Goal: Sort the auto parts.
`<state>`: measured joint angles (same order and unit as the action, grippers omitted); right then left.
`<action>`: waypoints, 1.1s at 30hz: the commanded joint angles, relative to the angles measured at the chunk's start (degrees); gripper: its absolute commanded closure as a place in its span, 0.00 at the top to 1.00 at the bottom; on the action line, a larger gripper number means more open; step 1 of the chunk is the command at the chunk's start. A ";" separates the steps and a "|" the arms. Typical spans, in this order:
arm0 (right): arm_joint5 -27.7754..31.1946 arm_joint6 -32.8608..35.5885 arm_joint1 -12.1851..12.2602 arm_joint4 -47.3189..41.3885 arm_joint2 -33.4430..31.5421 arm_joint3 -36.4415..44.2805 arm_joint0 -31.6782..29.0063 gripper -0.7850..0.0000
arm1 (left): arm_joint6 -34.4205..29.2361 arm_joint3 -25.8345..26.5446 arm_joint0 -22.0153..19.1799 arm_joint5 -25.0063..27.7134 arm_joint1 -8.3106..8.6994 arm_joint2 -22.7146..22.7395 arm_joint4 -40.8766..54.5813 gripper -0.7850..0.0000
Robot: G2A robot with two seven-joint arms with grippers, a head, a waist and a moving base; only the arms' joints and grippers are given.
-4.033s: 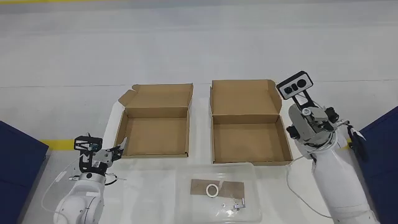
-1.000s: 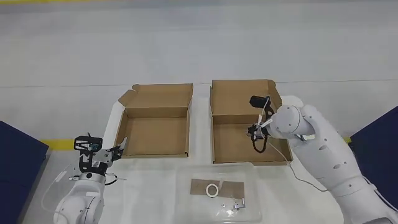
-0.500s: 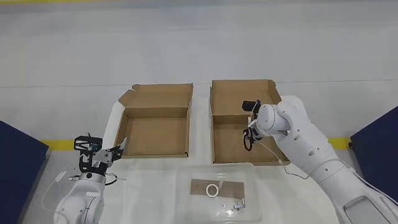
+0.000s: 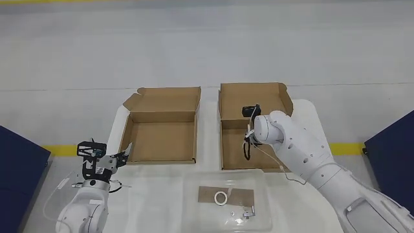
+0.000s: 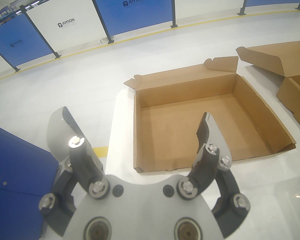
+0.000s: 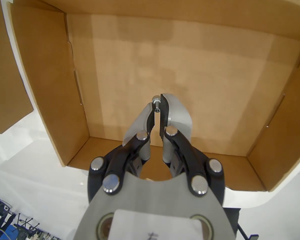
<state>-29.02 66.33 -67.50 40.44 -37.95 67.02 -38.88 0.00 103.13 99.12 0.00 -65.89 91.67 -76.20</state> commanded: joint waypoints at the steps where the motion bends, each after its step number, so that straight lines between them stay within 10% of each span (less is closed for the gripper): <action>1: 0.47 -1.34 -1.01 -0.74 0.85 -2.19 1.09 0.00 | 0.00 0.00 0.00 0.00 0.00 0.00 0.00 1.00; 33: 2.95 -9.25 -6.90 -0.83 3.93 -14.09 3.14 0.00 | 0.00 0.00 0.00 0.00 0.00 0.00 0.00 1.00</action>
<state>-26.18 57.18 -74.26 39.60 -34.00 53.31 -35.81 0.00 103.13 99.12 0.00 -65.89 91.67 -76.20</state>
